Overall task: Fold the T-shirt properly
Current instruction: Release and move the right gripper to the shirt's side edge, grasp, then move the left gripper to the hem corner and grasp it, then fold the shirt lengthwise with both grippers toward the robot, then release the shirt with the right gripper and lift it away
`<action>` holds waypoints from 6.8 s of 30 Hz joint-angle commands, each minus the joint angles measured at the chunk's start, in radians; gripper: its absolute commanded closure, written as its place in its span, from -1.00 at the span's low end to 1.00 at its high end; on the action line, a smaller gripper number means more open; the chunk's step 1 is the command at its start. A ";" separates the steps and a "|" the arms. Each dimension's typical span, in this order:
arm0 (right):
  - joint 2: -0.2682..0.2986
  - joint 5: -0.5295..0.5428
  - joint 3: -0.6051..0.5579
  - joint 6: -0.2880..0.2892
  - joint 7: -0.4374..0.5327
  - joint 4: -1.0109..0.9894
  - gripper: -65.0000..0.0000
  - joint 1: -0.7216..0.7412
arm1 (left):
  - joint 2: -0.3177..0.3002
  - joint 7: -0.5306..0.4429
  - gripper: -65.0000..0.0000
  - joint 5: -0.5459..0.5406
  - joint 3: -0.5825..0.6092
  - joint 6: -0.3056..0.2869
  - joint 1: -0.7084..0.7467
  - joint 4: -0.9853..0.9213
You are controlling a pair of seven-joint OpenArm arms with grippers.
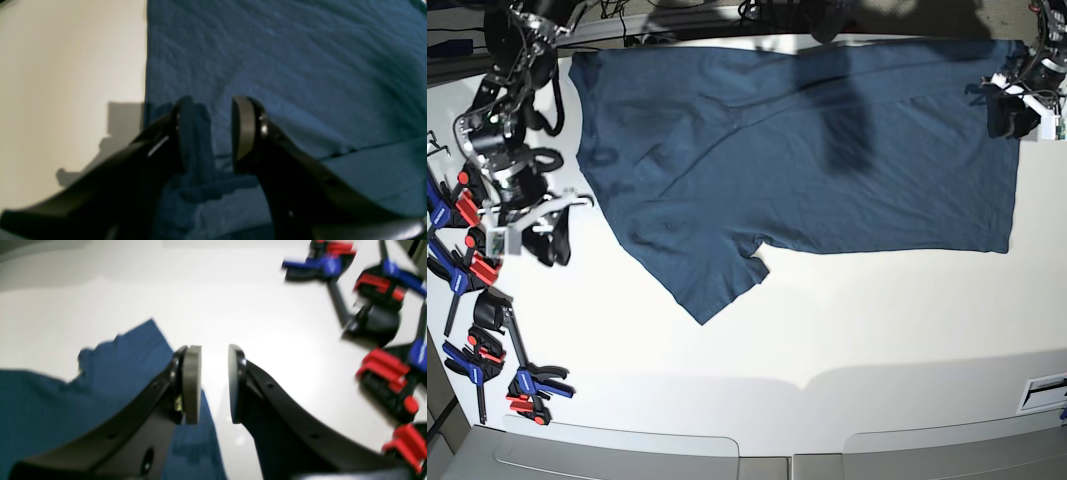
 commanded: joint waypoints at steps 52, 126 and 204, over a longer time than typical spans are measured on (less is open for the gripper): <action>0.060 0.096 -0.287 0.072 -0.194 -0.944 -0.08 0.448 | -0.014 -0.046 0.41 0.043 -0.006 0.001 0.003 0.016; 0.060 0.096 -0.297 0.073 -0.198 -0.944 1.00 0.448 | -0.179 -0.114 0.36 -0.053 0.292 -0.028 -0.839 -1.044; 0.065 0.794 0.192 0.185 -0.644 -0.485 0.39 -0.038 | -0.253 0.178 0.48 -0.264 0.003 -0.081 -0.274 -0.335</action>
